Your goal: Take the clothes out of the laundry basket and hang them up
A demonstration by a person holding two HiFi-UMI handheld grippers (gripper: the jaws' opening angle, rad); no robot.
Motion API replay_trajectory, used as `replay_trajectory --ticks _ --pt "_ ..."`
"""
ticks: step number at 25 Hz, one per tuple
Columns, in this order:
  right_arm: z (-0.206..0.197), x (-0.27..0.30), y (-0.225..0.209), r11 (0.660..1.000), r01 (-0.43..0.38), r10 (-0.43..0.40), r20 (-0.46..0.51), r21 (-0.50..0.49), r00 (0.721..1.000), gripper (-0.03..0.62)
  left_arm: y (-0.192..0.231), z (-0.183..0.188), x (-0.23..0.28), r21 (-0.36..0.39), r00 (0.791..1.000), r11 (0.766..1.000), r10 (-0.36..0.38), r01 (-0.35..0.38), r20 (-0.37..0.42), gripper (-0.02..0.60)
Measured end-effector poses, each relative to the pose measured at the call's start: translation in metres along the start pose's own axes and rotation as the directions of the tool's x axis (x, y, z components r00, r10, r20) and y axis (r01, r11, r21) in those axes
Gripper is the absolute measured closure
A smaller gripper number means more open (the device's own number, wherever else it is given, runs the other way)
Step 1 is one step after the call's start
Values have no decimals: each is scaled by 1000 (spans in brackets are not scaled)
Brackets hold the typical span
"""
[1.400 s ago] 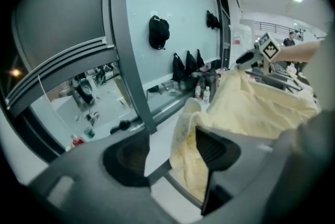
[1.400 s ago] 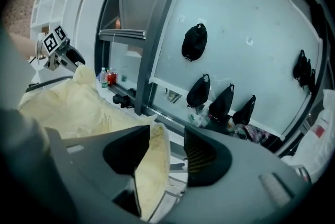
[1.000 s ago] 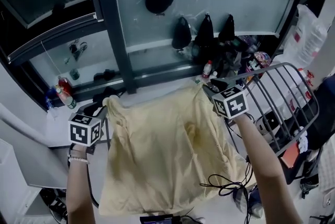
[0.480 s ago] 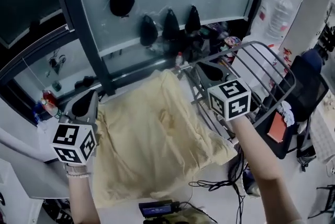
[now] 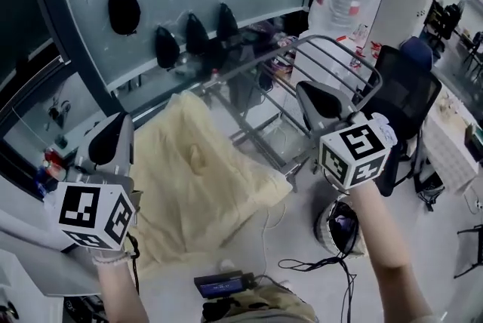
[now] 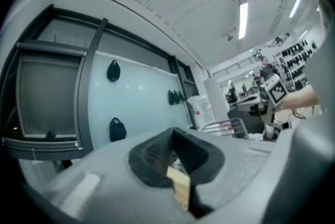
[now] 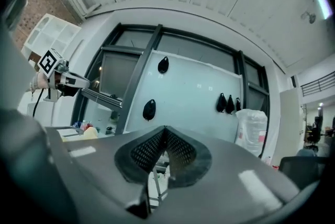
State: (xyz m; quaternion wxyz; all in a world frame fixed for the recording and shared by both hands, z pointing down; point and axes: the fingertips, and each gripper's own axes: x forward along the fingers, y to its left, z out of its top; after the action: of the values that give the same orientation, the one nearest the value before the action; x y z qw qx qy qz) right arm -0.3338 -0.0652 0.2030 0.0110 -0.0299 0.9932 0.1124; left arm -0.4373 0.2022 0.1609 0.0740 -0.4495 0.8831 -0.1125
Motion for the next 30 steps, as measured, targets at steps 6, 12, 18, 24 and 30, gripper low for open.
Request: replay_trajectory --ticks 6,12,18,24,30 --pt "6 -107 -50 993 121 -120 10 -13 993 591 -115 52 12 43 982 986 -165 162 91 588" --pt "1 -230 -98 963 256 -255 14 -85 967 591 -248 82 13 45 923 938 -347 344 168 588" --pt "-11 -361 -145 894 433 -439 -26 -117 898 591 -366 106 17 65 835 860 -507 506 215 588" --pt "-37 -490 -172 792 597 -609 -92 -128 788 591 -488 116 7 94 712 743 -663 662 232 588" --pt "-76 -578 -184 700 703 -713 -173 -126 680 591 -591 109 -5 106 574 602 -792 792 209 588"
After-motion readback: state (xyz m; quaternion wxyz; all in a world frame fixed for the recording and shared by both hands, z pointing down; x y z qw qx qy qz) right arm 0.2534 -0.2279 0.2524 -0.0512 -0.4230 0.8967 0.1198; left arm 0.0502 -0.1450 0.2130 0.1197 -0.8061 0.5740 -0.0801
